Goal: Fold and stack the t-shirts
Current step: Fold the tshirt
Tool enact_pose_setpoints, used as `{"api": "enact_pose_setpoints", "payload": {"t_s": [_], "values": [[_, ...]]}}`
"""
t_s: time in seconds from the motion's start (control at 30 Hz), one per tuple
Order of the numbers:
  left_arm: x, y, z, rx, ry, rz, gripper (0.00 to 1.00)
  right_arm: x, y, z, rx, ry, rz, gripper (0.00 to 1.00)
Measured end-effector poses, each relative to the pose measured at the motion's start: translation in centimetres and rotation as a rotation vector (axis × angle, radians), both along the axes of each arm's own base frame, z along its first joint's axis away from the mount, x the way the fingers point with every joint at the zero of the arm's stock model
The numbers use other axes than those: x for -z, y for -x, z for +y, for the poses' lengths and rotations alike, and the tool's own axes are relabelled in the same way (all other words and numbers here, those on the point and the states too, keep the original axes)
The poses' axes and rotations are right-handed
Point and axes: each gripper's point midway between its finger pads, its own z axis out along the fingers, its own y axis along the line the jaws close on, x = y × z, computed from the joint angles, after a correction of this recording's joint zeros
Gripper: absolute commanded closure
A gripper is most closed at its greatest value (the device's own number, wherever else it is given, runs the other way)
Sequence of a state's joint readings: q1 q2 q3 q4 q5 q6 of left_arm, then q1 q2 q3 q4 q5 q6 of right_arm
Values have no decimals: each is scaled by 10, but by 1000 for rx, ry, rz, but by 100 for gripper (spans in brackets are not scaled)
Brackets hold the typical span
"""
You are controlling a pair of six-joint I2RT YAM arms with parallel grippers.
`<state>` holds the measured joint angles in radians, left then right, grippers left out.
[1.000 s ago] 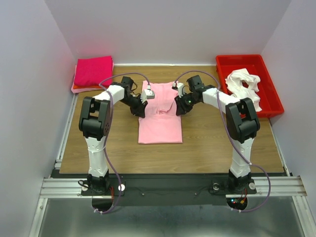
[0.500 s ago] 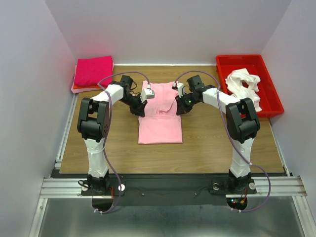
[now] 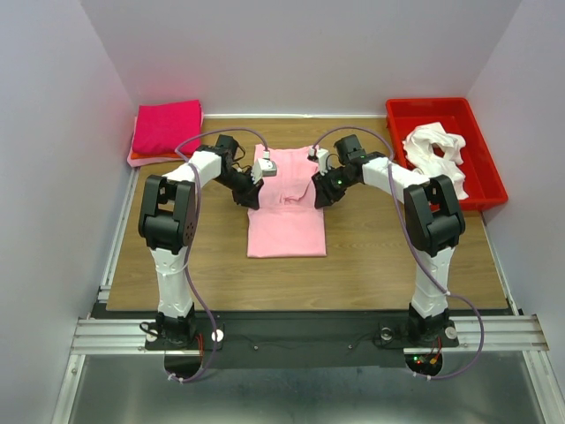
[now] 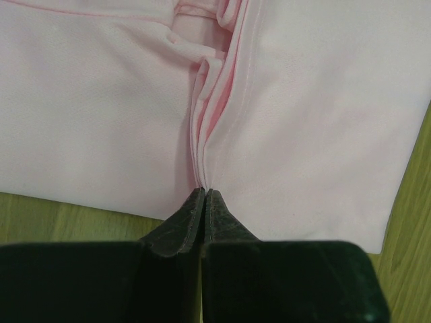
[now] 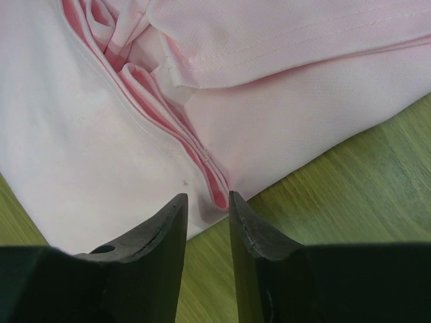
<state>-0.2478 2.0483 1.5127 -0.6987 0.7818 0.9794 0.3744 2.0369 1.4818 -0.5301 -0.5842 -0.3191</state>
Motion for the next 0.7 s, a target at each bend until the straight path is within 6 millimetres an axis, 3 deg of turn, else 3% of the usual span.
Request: {"api": "enact_pose_setpoints", "payload": {"t_s": [0.03, 0.23, 0.47, 0.7], "values": [[0, 0, 0, 0, 0, 0, 100, 0, 1, 0, 0, 2, 3, 67], [0, 0, 0, 0, 0, 1, 100, 1, 3, -2, -6, 7, 11, 99], [-1, 1, 0, 8, -1, -2, 100, 0, 4, -2, -10, 5, 10, 99], [-19, -2, 0, 19, 10, -58, 100, -17, 3, -1, -18, -9, -27, 100]]}}
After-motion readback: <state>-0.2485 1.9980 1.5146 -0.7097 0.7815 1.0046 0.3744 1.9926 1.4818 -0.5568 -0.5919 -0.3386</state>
